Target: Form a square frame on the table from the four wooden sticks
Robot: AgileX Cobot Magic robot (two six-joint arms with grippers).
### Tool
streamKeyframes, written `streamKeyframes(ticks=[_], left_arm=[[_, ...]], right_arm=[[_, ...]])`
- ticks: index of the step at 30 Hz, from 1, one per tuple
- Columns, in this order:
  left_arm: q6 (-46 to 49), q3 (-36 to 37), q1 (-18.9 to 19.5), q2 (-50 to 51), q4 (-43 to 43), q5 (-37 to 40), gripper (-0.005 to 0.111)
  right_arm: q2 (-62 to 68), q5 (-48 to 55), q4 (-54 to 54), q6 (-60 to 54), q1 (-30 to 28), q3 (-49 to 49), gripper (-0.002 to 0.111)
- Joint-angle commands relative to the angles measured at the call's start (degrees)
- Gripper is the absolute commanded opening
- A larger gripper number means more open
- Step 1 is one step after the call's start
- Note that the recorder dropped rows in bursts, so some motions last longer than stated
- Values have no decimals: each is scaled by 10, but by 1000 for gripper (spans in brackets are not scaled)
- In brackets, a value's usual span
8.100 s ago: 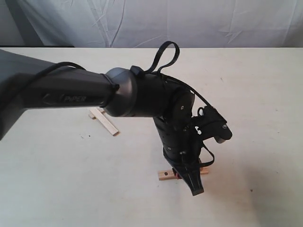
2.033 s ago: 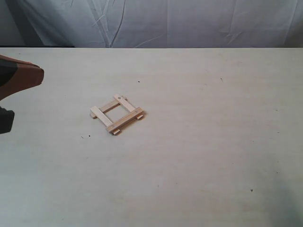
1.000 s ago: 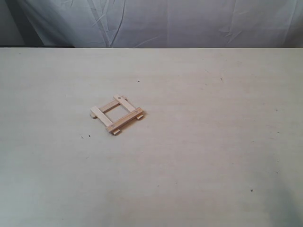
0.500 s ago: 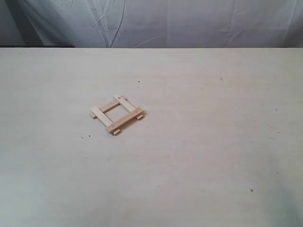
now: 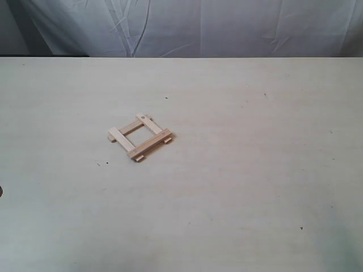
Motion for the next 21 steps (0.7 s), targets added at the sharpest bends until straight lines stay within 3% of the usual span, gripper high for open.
streamKeyframes(ticks=[1, 6, 14, 21], left_arm=[[-1, 1, 1, -3, -8, 4, 0], [-11, 1, 2, -3, -3, 2, 0], [-168, 1, 20, -3, 55, -5, 0], [-183, 1, 20, -3, 53, -1, 0]], right_arm=[[-3, -8, 1, 0, -2, 1, -1], [-3, -8, 1, 0, -2, 1, -1], [-3, -8, 1, 0, -2, 1, -1], [-3, -8, 1, 0, -2, 1, -1]])
